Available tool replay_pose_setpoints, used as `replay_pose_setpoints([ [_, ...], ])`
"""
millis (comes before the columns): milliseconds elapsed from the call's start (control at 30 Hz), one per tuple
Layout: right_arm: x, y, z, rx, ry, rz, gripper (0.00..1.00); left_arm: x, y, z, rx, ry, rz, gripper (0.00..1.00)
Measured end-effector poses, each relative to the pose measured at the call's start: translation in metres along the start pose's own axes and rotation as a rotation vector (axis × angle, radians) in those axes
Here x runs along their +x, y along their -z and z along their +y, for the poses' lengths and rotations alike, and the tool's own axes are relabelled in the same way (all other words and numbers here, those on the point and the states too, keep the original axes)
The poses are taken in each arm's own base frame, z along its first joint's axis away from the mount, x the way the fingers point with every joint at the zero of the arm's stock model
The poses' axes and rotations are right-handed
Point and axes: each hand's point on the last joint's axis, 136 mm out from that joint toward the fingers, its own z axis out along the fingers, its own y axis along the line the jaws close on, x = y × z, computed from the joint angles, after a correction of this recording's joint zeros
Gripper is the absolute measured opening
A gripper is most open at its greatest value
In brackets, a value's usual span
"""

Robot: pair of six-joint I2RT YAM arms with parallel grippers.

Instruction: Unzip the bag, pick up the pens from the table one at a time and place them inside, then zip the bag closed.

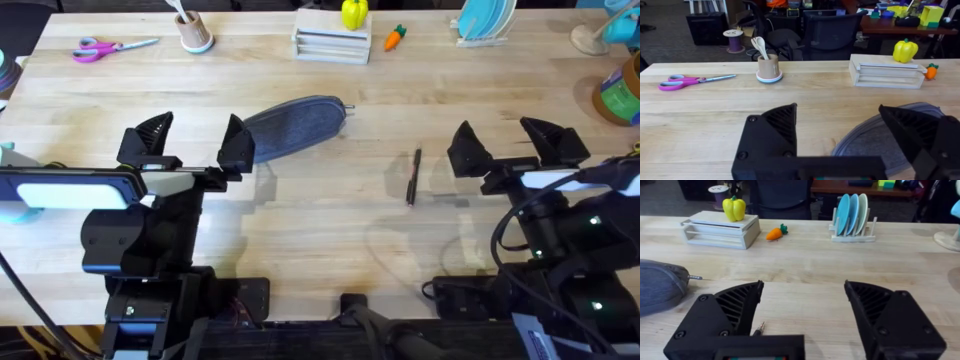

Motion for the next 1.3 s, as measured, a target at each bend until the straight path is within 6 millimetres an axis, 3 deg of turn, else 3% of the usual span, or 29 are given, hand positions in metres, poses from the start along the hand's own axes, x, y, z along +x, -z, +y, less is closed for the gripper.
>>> replay_pose_setpoints([
  [700, 0.000, 0.000, -0.001, 0.003, 0.000, 0.001, 0.994, 0.001, 0.000, 0.000, 0.000, 0.001, 0.002, 0.992],
  [867, -0.003, 0.006, 0.000, 0.004, -0.002, 0.065, 0.993, 0.015, 0.003, 0.002, -0.011, 0.002, 0.097, 0.990],
  [967, -0.020, 0.012, 0.000, 0.000, -0.003, 0.109, 0.994, 0.000, 0.009, 0.003, -0.018, 0.002, 0.140, 0.990],
  [1100, -0.049, 0.014, 0.001, -0.003, -0.005, 0.188, 0.993, -0.047, 0.012, 0.003, -0.024, -0.005, 0.134, 0.991],
  [1300, -0.089, -0.008, 0.014, -0.074, -0.019, 0.305, 0.994, -0.094, -0.002, 0.004, -0.025, -0.067, 0.249, 0.991],
])
